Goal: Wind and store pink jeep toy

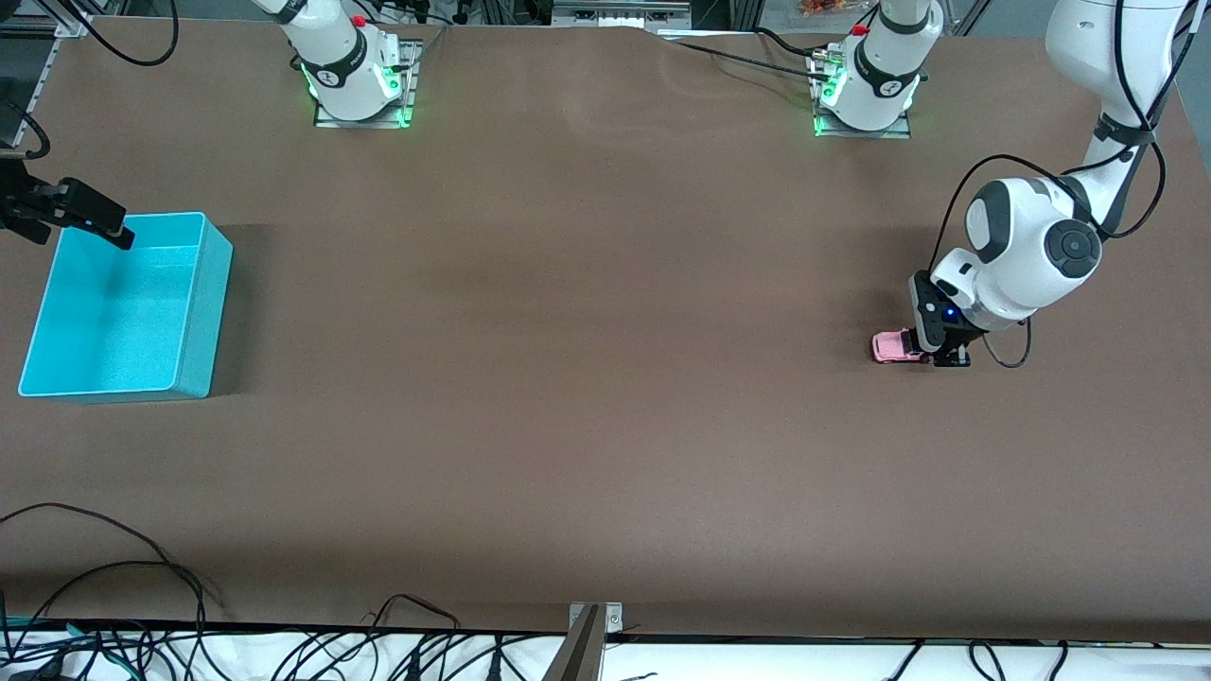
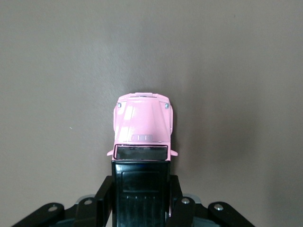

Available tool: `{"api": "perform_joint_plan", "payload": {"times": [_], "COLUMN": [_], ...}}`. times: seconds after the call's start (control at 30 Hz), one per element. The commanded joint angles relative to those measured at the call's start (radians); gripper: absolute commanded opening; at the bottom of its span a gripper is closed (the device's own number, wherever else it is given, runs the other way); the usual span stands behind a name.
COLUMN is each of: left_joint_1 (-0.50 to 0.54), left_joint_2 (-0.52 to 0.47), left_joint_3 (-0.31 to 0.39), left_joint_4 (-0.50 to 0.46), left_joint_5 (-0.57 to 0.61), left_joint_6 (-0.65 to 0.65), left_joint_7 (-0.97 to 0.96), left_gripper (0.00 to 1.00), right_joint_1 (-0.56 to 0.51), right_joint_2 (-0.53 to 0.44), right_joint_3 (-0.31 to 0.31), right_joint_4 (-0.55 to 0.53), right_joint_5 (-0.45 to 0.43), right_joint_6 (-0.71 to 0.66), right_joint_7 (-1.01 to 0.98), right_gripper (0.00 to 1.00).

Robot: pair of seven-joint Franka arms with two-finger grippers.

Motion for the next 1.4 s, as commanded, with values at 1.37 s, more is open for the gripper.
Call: {"api": "perform_joint_plan", "payload": {"times": [1.37], "left_joint_1": [-0.027], "left_joint_2": [0.088], "left_joint_3": [0.057], "left_joint_4": [0.018], "left_joint_5": [-0.003], "left_joint_6": [0.004], "left_joint_7": [0.040], "left_gripper": [0.00], "right_joint_1": [-0.009], "right_joint_2": [0.012], "right_joint_3": [0.002], "right_joint_4": [0.026], "right_joint_5": [0.008], "right_joint_6": [-0.008], "right_joint_7": [-0.008], "right_gripper": [1.00]}}
